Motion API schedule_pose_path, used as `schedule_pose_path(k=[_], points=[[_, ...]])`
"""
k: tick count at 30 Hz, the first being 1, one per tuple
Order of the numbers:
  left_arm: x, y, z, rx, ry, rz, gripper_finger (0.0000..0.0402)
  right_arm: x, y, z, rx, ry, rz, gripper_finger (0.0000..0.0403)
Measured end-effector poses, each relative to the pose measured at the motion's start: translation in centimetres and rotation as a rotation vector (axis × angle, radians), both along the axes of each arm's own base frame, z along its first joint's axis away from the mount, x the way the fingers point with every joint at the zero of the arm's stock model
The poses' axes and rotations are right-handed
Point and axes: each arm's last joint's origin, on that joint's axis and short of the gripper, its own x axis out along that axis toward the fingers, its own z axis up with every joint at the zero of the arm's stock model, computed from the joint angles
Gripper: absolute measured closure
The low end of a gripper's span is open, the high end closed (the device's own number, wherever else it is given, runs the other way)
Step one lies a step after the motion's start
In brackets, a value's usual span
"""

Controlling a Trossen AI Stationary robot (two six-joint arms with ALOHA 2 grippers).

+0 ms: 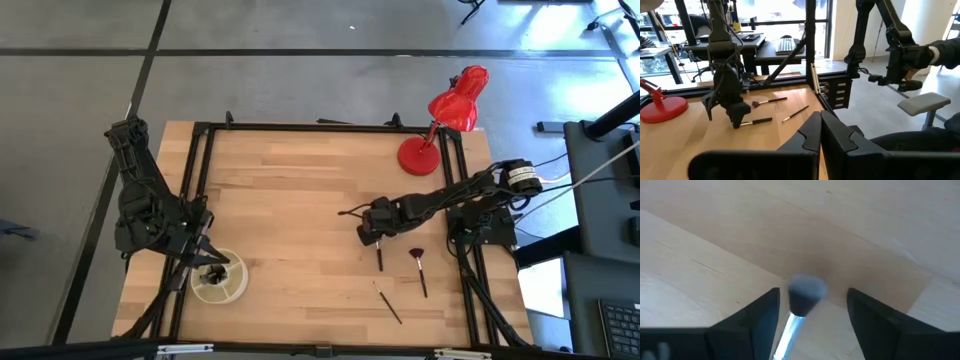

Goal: Put items in baskets/containers
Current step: Put the black powder brush into the white organizer

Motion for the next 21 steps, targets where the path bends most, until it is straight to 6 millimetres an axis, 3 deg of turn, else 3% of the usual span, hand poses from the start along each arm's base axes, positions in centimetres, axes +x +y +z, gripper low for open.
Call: schedule_pose_path(k=[4,9,14,17,21], points=[[0.0,0.0,0.0,0.001,0.000,0.000,0.0397,0.0,0.0,-0.1,-0.016,0.004,-0.009,0.0240],[0.0,0.0,0.0,0.001,0.000,0.000,0.0399,0.5,0.0,0.0,-0.026,-0.052,0.011,0.0377],[0.0,0.0,0.0,0.002,-0.002,0.017,0.0395,2.0,0.6,0.6,-0.048,-0.222,0.064,0.0386],[0.0,0.1,0.0,0.002,-0.004,0.029,0.0396,3.9,1.5,2.2,-0.150,-0.484,0.167,0.0394],[0.0,0.1,0.0,0.024,-0.009,0.027,0.0399,6.1,2.8,5.6,-0.386,-0.889,0.194,0.0396]])
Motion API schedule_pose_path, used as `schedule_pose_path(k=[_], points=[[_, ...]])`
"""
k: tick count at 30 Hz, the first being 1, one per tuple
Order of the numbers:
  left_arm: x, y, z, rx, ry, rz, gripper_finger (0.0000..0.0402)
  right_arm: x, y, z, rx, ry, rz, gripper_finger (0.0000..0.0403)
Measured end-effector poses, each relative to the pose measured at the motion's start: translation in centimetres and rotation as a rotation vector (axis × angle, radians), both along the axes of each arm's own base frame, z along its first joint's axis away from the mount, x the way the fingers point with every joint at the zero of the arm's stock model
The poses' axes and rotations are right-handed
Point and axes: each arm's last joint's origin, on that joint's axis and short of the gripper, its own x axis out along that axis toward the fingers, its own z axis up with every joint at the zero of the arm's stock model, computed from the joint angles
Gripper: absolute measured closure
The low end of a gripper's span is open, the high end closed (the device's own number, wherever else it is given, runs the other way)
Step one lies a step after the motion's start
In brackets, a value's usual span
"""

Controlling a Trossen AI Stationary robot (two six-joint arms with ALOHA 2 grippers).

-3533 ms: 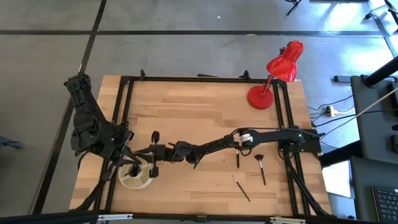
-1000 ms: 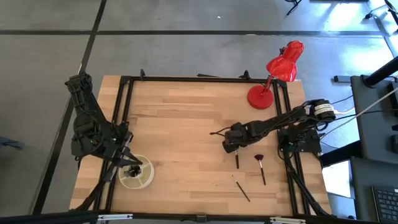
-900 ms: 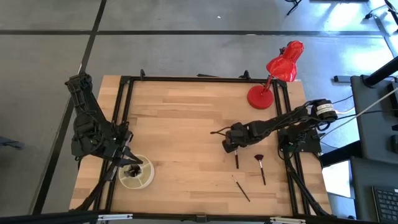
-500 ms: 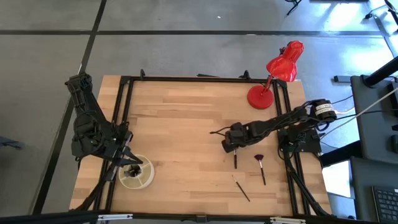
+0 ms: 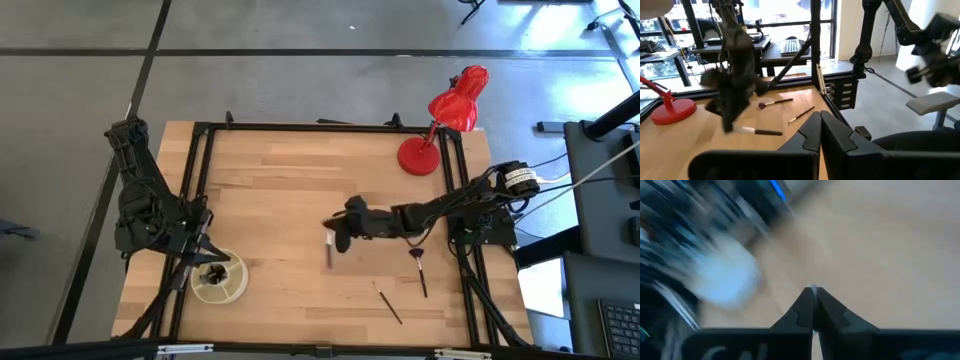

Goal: Put items in baskets/containers
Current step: Put the black powder brush into the white organizer

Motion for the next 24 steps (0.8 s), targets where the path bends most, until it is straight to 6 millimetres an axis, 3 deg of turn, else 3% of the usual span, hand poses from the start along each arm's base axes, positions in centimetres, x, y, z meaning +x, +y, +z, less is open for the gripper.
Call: schedule_pose_path(k=[3,6,13,17,24], points=[[0.0,0.0,0.0,0.013,-0.005,0.011,0.0396,0.8,0.5,1.8,-0.159,-0.222,-0.052,0.0396],[0.0,0.3,0.0,0.045,-0.019,0.084,0.0394,2.4,1.0,2.5,-0.292,-0.315,-0.151,0.0397],[0.0,0.9,0.2,0.087,-0.051,0.316,0.0397,11.3,3.3,2.6,-0.433,-0.374,-0.167,0.0398],[-0.1,1.4,0.4,0.016,-0.072,0.456,0.0399,16.4,4.6,3.3,-0.577,-0.414,-0.167,0.0398],[-0.2,1.7,0.3,0.027,-0.078,0.530,0.0396,21.3,6.1,5.4,-0.764,-0.541,-0.139,0.0397]])
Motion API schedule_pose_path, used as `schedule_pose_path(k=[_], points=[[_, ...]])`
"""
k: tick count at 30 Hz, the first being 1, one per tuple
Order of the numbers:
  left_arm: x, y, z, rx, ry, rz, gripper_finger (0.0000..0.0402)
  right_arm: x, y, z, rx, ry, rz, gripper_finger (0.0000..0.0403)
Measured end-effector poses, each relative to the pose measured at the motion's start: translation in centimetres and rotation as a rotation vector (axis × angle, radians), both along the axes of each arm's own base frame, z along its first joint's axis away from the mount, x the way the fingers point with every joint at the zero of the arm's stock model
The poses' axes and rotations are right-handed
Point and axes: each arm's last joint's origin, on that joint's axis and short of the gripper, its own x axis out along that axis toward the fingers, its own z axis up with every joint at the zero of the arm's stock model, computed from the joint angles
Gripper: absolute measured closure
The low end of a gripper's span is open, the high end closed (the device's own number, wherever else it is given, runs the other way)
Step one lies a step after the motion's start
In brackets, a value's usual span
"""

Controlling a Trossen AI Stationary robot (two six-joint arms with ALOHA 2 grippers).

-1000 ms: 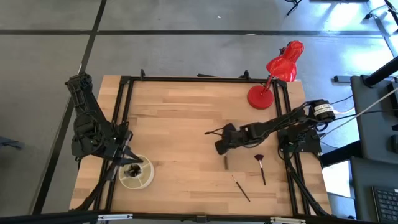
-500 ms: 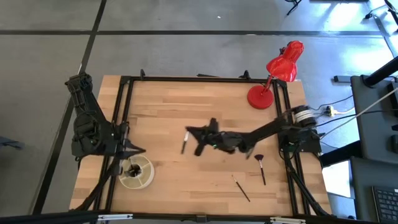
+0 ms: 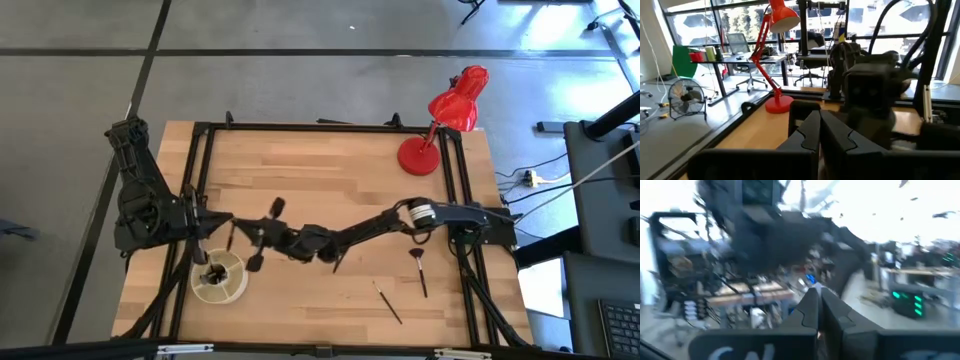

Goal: Put items in baskets/containers
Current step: Put the black powder brush into the white organizer, then put the black highlighter brush into the white organizer

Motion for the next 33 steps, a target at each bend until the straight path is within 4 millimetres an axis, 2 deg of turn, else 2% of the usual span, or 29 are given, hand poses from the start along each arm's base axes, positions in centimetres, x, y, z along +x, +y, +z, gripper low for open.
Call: schedule_pose_path(k=[4,10,15,20,28,33], points=[[0.0,0.0,0.0,0.009,0.003,0.003,0.0399,1.6,0.6,-0.2,-0.039,-0.025,0.094,0.0396],[-0.1,0.2,0.0,0.016,-0.003,0.056,0.0397,3.3,1.0,-2.7,-0.065,-0.003,0.136,0.0394],[-0.1,0.2,-0.1,0.028,-0.003,0.083,0.0398,4.1,0.2,-4.5,-0.121,0.037,0.252,0.0387],[-0.1,0.3,-0.1,0.037,0.000,0.086,0.0398,4.6,-0.8,-5.0,-0.108,0.082,0.384,0.0344],[-0.1,0.3,-0.1,0.048,0.005,0.086,0.0399,5.0,-1.6,-5.7,-0.026,0.154,0.419,0.0251],[-0.1,0.2,-0.1,0.051,0.007,0.079,0.0396,4.6,-1.2,-4.0,-0.033,0.304,0.418,0.0231]])
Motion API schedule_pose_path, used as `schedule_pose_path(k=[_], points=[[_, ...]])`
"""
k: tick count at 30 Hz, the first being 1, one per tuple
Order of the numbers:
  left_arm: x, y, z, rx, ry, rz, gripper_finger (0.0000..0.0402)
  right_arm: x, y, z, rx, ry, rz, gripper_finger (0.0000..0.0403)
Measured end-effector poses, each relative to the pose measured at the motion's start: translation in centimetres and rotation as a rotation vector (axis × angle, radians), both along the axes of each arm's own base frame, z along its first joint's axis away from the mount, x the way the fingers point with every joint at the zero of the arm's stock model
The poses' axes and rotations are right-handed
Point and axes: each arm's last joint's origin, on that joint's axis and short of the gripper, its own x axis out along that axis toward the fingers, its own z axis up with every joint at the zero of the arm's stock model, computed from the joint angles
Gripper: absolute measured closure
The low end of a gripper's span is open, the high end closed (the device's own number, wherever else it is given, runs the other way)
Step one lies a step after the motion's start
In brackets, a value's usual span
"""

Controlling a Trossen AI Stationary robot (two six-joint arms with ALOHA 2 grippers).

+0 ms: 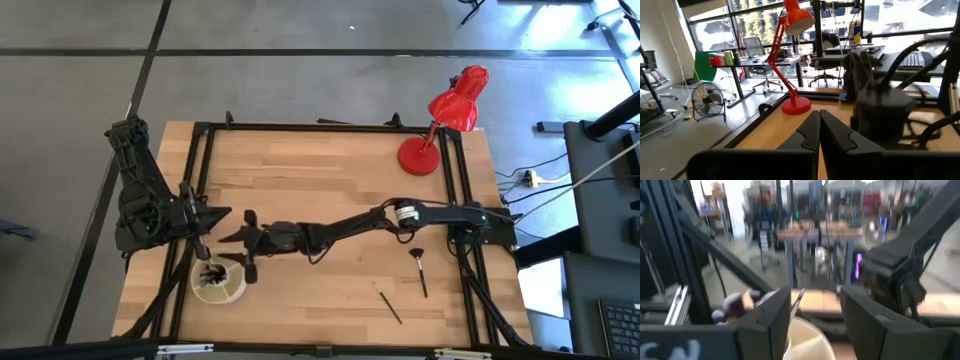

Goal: Put items in baskets/containers
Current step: Put the black highlighter brush into the white organizer

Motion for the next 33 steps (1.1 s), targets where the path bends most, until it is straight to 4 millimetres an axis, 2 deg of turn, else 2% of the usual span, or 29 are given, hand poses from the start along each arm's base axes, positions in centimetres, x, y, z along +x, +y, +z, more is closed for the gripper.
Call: schedule_pose_path(k=[5,9,12,15,19,21,25,29,33], points=[[0.0,0.0,0.0,-0.004,0.003,-0.019,0.0394,-2.2,1.1,4.1,0.002,0.247,-0.075,0.0230],[0.0,0.0,-0.3,-0.013,0.002,-0.020,0.0398,-6.1,0.8,7.0,-0.004,0.585,-0.177,0.0232],[0.0,0.0,-0.4,-0.033,0.000,-0.037,0.0399,-9.8,-0.2,7.6,0.063,0.908,-0.271,0.0238],[0.0,-0.1,-0.5,-0.043,0.006,-0.068,0.0396,-13.5,-0.8,7.6,0.102,1.180,-0.434,0.0240],[0.1,-0.2,-0.5,-0.062,0.007,-0.097,0.0398,-17.7,-0.2,8.1,0.125,1.396,-0.672,0.0241],[0.1,-0.2,-0.5,-0.067,0.010,-0.109,0.0399,-18.6,0.4,7.6,0.143,1.437,-0.737,0.0241],[0.1,-0.3,-0.6,-0.072,0.018,-0.141,0.0398,-20.3,1.5,5.5,0.197,1.567,-0.670,0.0241],[0.1,-0.4,-0.6,-0.075,0.023,-0.161,0.0394,-23.4,0.8,3.0,0.200,1.701,-0.813,0.0241],[0.1,-0.4,-0.6,-0.073,0.023,-0.160,0.0397,-27.0,-0.5,1.7,0.283,1.737,-0.870,0.0241]])
